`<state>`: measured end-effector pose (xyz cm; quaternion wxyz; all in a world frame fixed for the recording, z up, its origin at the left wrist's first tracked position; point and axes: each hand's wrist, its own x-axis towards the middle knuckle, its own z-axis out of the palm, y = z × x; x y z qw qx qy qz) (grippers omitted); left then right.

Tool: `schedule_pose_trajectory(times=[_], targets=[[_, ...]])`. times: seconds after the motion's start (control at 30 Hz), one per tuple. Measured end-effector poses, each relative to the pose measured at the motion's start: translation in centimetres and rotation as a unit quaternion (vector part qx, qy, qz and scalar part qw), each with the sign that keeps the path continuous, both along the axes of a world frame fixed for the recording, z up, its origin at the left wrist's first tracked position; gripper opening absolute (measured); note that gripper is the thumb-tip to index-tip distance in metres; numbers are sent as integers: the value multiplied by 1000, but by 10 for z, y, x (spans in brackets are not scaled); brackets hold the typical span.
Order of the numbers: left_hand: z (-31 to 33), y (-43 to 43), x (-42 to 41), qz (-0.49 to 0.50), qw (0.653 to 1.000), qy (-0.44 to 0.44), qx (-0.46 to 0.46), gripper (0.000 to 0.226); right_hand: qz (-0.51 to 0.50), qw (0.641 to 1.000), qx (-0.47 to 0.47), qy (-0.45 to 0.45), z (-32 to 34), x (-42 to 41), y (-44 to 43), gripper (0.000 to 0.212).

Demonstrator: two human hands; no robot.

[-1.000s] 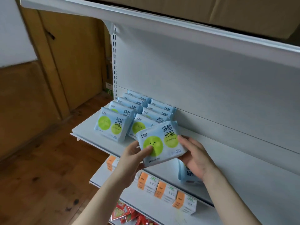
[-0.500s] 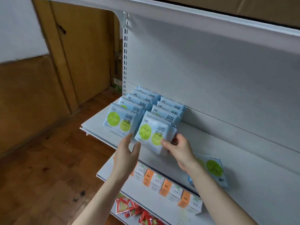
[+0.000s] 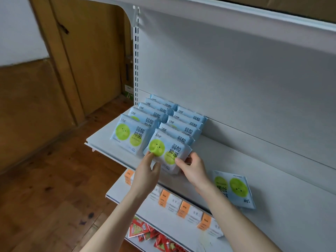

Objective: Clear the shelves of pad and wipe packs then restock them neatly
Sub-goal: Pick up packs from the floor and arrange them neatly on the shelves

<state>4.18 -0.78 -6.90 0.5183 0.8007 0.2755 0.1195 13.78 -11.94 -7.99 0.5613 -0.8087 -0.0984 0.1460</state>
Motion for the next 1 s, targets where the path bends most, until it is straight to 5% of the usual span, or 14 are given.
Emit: schedule_pose_trajectory(times=[0.37, 0.53, 0.77, 0.9, 1.0], targets=[[8, -5, 1, -6, 1000, -2, 28, 21, -31, 998, -41, -33, 5, -1, 1, 15], [14, -21, -2, 20, 998, -43, 38, 40, -35, 998, -18, -42, 19, -11, -18, 23], [15, -80, 9, -77, 993, -42, -80, 34, -204, 967, -67, -139, 35, -9, -111, 23], [8, -106, 18, -104, 971, 34, -210, 42, -254, 959, -119, -40, 18, -6, -160, 31], [4, -118, 26, -104, 960, 81, -248, 60, -179, 980, -83, 24, 10, -14, -169, 5]])
